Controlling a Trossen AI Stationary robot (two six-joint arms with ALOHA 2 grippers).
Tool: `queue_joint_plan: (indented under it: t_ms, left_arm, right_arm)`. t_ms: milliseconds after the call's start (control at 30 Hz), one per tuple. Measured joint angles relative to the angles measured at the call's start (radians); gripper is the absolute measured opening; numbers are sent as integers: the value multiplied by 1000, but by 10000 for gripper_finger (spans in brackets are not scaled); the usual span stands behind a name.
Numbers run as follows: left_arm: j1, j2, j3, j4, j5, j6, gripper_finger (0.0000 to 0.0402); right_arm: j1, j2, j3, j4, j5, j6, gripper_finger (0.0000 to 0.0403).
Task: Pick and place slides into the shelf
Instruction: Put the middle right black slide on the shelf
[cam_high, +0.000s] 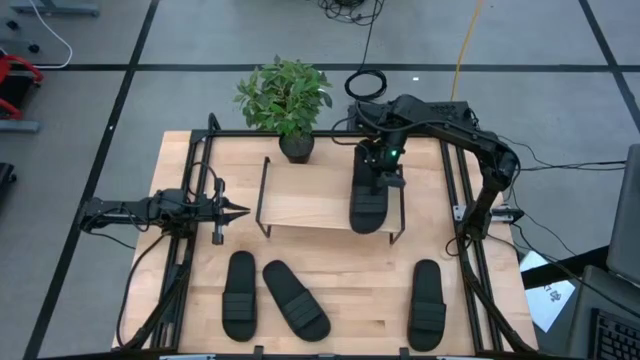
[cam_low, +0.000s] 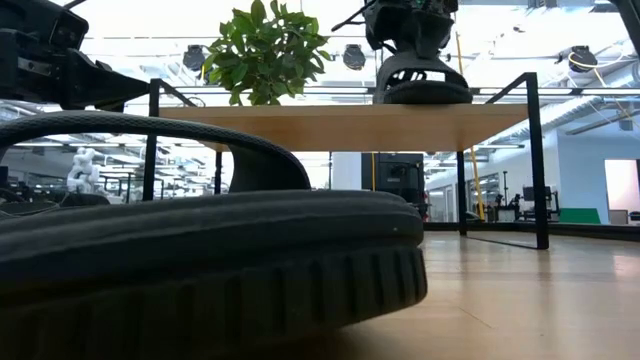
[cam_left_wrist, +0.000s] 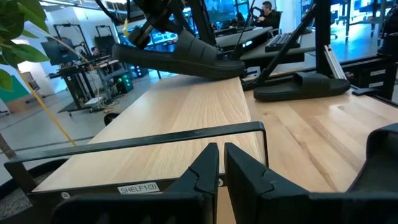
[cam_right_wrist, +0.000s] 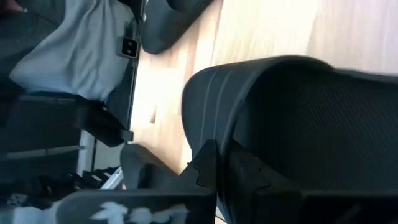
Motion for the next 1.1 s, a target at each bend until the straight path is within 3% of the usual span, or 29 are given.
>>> queue_joint_plan:
  t_ms: [400,533,867,1100]
  left_arm:
    - [0,0,0,-5,1,0,33]
    - [0,0,0,-5,1,-2,33]
    - [0,0,0,-6,2,-4,33]
    - [0,0,0,-7,1,-4,33]
  right_arm:
    - [12,0,0,-4,-2,105,3]
    - [18,0,-1,0,51,111,3]
    - [12,-4,-111,65,55,107,4]
    - [11,-4,-123,98,69,105,46]
